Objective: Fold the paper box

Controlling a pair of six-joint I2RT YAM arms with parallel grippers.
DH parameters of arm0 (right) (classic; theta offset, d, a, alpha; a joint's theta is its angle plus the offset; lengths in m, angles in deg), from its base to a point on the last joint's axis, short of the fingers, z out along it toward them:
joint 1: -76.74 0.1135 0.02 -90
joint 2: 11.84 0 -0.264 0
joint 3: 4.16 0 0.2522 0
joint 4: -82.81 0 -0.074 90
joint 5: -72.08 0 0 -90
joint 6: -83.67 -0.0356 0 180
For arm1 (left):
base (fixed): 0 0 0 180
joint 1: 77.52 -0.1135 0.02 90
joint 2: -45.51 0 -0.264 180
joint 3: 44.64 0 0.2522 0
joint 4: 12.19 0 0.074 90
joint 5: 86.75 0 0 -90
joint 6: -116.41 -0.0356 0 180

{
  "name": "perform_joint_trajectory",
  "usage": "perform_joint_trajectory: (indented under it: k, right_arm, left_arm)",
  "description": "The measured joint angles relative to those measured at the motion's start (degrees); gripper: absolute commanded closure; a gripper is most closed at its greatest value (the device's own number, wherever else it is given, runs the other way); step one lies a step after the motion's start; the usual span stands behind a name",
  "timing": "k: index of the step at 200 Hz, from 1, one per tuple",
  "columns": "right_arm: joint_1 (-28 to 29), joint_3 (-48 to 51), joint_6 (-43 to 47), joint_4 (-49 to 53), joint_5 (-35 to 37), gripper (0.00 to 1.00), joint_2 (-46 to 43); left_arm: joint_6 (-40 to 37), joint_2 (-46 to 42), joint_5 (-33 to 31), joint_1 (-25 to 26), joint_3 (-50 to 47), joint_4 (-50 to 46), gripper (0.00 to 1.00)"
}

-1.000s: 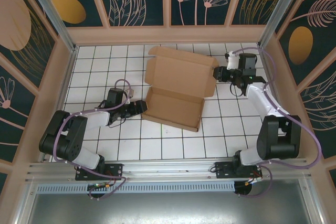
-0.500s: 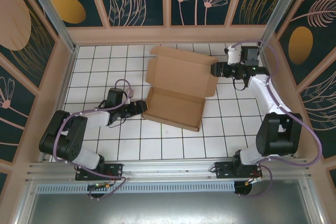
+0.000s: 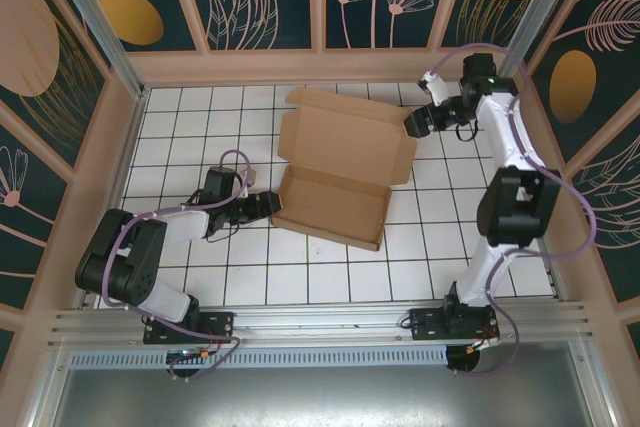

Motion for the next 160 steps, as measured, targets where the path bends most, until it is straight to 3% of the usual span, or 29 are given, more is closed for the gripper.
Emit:
perform_joint_trajectory:
  k: [14, 28, 40, 58, 95, 142, 160]
  right_arm:
    - [0.2, -2.0, 1.6, 3.5, -0.4, 0.45, 3.7]
    - [0.4, -2.1, 2.7, 6.3, -0.5, 0.73, 5.5]
    - [0.5, -2.1, 3.1, 8.1, -0.4, 0.79, 5.9]
    - [0.6, -2.9, 3.7, 9.8, -0.3, 1.0, 5.9]
    - [1.0, -3.8, 3.1, 10.5, -0.3, 1.0, 5.8]
    - [3.7, -0.4, 3.6, 6.6, 1.7, 1.0, 0.9]
    - [5.7, 2.4, 5.3, 4.2, 3.0, 1.0, -2.5]
  left_arm:
    - [-0.1, 0.0, 0.1, 0.0, 0.1, -0.1, 0.3]
    - [-0.2, 0.0, 0.1, 0.0, 0.1, -0.2, 0.3]
    - [-0.3, 0.0, 0.1, 0.0, 0.2, -0.3, 0.3]
    - [-0.7, 0.1, 0.1, 0.0, 0.3, -0.5, 0.3]
    - [-0.9, 0.4, 0.3, 0.0, 0.9, -1.2, 0.29]
    - [-3.2, -3.0, -0.8, 0.3, 1.5, -0.9, 0.04]
    - [-8.2, -5.0, -4.1, 0.3, 7.2, -6.3, 0.02]
